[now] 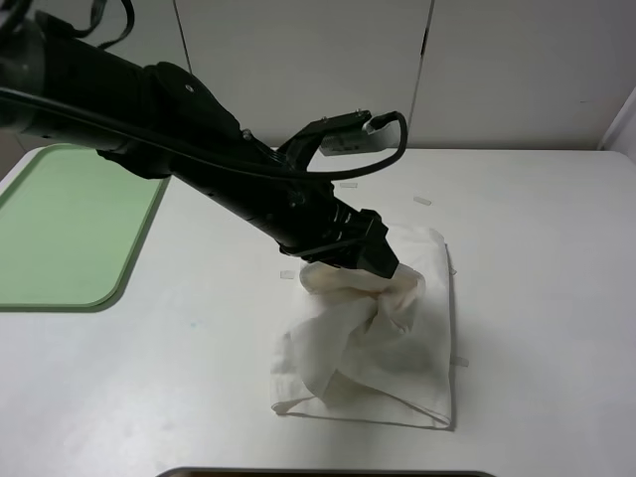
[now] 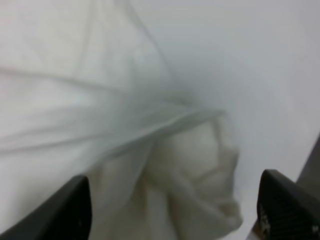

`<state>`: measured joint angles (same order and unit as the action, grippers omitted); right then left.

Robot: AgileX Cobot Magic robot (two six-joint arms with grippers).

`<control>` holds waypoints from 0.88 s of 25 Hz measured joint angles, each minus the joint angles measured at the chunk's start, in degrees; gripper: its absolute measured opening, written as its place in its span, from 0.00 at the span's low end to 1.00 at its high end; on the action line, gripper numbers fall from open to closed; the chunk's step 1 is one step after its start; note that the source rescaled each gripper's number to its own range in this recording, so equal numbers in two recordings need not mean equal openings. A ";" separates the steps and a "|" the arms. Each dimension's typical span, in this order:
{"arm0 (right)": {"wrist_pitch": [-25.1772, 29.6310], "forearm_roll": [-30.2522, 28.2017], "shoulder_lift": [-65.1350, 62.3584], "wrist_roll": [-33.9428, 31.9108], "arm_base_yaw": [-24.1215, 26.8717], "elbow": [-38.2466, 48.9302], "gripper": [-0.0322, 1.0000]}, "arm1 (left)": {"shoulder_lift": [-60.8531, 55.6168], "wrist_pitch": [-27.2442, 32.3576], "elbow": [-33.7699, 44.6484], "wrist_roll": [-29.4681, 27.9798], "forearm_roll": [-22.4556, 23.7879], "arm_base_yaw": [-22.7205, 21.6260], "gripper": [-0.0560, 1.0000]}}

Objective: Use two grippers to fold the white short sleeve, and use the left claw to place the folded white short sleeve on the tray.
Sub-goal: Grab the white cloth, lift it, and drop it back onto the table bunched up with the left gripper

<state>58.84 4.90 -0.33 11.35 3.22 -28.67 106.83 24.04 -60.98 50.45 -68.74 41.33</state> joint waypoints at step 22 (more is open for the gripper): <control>0.06 0.00 0.00 0.00 0.00 0.00 1.00 | 5.74 -4.80 0.00 -19.15 14.99 -5.33 0.70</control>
<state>58.91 4.90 -0.33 11.35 3.22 -28.67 112.57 19.24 -60.98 31.30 -53.74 36.00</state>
